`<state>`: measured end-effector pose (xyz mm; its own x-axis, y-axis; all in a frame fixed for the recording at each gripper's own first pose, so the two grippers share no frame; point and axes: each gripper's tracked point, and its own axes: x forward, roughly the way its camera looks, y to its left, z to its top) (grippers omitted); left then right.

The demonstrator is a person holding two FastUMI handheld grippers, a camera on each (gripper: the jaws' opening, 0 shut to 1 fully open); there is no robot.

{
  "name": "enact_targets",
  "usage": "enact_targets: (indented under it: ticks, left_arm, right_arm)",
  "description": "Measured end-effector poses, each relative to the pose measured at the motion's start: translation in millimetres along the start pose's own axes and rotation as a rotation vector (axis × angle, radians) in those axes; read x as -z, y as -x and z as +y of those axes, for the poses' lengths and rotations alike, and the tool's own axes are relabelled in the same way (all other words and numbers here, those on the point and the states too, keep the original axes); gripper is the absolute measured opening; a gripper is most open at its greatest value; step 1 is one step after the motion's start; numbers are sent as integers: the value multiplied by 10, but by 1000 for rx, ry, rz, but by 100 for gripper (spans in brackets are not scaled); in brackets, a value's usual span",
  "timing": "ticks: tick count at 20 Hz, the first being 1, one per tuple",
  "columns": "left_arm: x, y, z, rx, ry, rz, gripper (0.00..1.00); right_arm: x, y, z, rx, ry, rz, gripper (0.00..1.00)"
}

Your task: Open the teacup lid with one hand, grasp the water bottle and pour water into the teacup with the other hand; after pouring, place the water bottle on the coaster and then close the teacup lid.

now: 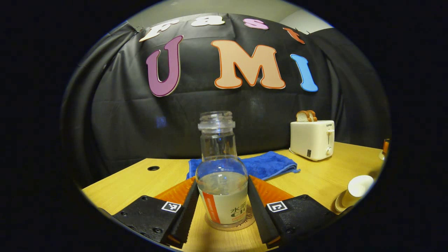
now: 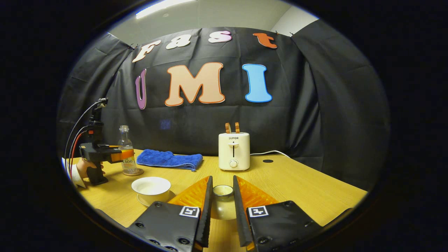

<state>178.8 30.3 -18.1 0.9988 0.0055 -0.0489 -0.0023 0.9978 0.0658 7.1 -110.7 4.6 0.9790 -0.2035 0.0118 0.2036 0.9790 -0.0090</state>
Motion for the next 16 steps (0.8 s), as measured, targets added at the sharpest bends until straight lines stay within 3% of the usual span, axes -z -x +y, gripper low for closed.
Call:
enact_targets:
  ticks: [3, 5, 6, 8, 16]
  left_arm:
    - [-12, 9, 2, -3, -2, 4, 76]
    - [-21, 15, 9, -3, 7, -6, 84]
    - [-24, 50, 6, -2, 10, -9, 93]
    - [-38, 108, 20, -6, 8, -17, 97]
    - [-37, 621, 186, -69, 11, -31, 96]
  right_arm:
    - [4, -2, 4, 1, 0, 1, 36]
    - [3, -11, 1, 0, 0, 1, 36]
    - [1, -7, 2, -2, 0, 2, 36]
    - [0, 0, 12, -5, 0, 1, 36]
    - [-4, 4, 165, -81, -3, 3, 36]
